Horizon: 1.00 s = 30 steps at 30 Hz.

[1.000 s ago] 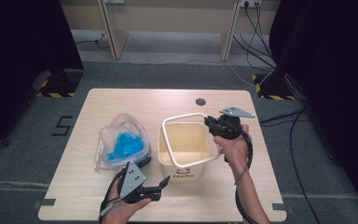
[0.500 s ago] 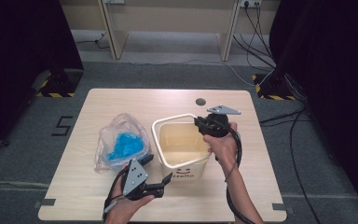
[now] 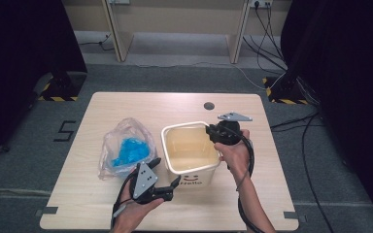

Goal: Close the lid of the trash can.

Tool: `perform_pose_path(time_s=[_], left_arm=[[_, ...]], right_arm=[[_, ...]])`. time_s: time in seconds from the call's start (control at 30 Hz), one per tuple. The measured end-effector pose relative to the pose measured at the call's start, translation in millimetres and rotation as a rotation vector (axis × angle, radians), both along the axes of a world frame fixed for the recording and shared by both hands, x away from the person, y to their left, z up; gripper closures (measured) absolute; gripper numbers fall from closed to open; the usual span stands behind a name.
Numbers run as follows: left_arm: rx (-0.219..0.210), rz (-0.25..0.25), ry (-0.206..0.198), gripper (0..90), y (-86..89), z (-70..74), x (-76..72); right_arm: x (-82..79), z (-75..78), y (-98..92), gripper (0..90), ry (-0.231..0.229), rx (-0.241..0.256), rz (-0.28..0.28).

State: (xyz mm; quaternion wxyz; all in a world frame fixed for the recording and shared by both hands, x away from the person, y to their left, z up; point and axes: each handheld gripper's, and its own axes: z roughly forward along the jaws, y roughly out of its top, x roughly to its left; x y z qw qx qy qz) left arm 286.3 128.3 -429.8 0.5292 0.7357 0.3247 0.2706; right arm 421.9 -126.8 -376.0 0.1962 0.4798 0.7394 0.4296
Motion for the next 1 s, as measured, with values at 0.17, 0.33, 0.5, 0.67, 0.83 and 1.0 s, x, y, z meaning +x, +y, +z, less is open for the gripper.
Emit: perform_pose_path(time_s=[0.17,0.33,0.5,0.67,0.83,1.0], left_arm=[[-0.020,0.004,0.032,17.2,3.0,-3.3,3.5],[-0.018,0.013,0.033,17.9,3.8,-2.4,4.8],[-0.033,0.013,0.050,19.1,5.5,-3.9,6.7],[-0.041,0.015,0.063,20.1,6.1,-5.7,8.6],[-0.053,0.017,0.075,21.9,6.6,-4.8,10.1],[-0.073,0.021,0.085,22.9,9.3,-4.6,11.5]], right_arm=[[-3.1,-3.4,-3.1,77.8,-0.014,-0.032,-0.006],[-5.7,-6.7,-6.4,77.0,-0.017,-0.023,-0.016],[-8.9,-6.8,-7.4,76.1,-0.024,-0.029,-0.017],[-11.9,-10.0,-11.3,75.0,-0.023,-0.043,-0.020],[-12.4,-15.3,-12.1,74.4,-0.014,-0.023,-0.018],[-12.4,-15.2,-10.2,74.3,-0.021,-0.027,-0.016]])
